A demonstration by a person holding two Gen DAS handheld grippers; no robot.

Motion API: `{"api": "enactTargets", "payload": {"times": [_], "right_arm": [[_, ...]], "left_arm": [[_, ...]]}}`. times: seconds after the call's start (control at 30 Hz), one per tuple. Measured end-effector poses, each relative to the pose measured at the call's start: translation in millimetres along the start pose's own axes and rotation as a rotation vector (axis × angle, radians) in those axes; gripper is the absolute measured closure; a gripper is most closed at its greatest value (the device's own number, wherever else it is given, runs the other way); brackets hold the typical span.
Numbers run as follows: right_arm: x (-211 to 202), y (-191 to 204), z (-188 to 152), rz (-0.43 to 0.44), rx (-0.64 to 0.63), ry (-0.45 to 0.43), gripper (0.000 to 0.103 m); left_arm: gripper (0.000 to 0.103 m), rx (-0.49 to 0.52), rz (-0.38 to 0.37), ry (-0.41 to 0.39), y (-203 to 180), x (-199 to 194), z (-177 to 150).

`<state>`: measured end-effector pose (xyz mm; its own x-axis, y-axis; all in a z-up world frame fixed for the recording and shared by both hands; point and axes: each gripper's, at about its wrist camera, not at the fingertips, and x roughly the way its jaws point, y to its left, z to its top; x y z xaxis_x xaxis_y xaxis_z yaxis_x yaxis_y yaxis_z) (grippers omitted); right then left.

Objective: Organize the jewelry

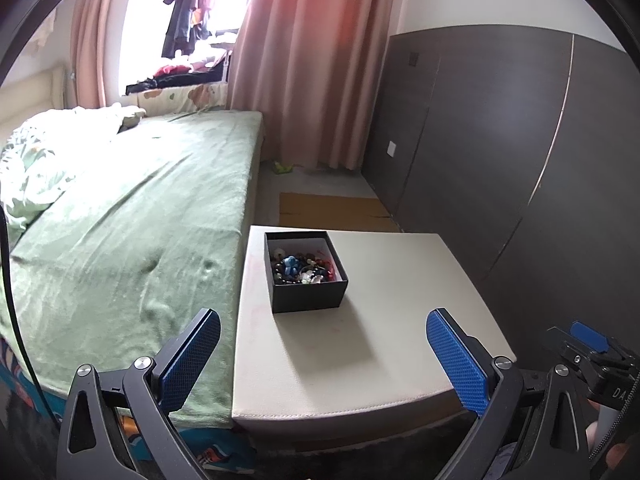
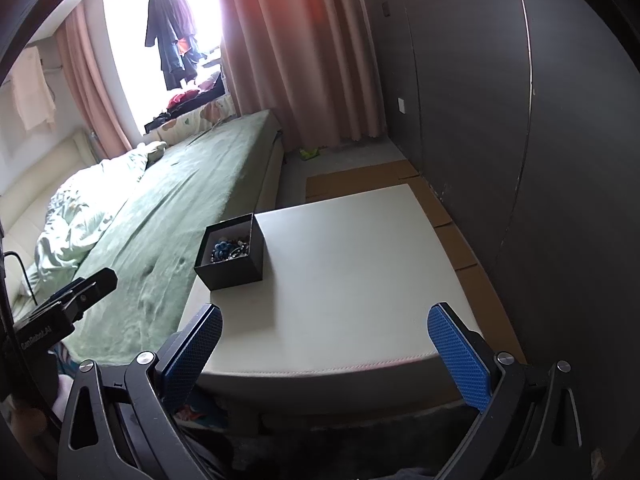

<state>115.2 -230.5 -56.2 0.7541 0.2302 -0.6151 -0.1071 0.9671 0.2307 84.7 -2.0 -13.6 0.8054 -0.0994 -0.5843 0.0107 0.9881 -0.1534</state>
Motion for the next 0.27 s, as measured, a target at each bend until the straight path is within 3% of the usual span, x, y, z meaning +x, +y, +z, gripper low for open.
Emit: {"api": "enactTargets", "payload": {"times": [0.27], "right_arm": [[1.4, -1.0, -0.5, 0.002, 0.002, -0.003, 0.000]], "left_arm": [[0.000, 0.014, 0.009, -0.011, -3.3, -0.2, -0.8]]}}
